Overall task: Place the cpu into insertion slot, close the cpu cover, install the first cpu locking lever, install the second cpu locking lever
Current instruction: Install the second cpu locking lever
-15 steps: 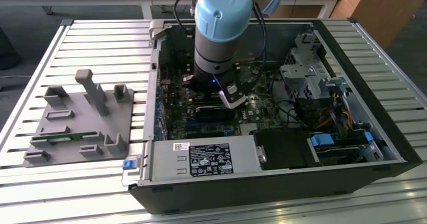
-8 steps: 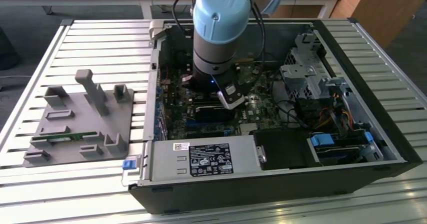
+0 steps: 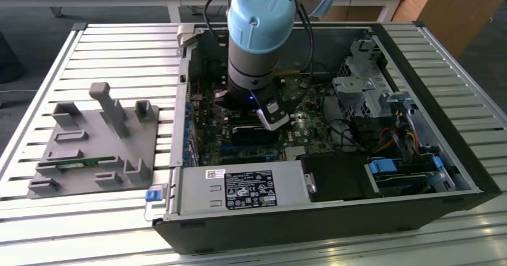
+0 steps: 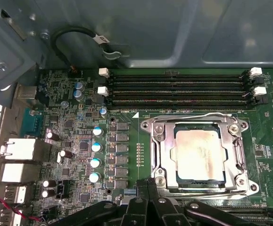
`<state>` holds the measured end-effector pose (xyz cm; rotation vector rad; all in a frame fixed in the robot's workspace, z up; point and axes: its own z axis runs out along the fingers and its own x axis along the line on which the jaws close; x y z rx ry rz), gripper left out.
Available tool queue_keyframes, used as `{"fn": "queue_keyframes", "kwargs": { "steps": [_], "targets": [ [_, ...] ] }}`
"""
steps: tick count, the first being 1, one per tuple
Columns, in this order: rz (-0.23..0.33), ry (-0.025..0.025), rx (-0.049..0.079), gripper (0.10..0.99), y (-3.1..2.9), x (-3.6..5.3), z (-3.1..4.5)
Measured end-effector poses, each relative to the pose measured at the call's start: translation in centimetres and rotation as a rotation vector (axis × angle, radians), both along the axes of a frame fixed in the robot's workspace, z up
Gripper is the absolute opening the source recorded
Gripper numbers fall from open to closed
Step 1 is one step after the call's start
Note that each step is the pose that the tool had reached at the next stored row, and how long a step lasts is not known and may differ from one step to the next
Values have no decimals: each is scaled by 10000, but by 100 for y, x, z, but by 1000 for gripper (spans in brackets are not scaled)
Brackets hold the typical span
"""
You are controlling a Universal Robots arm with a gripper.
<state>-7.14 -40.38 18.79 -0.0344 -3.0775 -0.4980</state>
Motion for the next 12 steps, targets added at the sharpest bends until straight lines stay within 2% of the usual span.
{"fn": "queue_keyframes", "kwargs": {
  "steps": [7, 12],
  "targets": [
    [0, -2, 5, 106, 0, -3, 60],
    [0, -2, 4, 106, 0, -3, 142]
  ]
}}
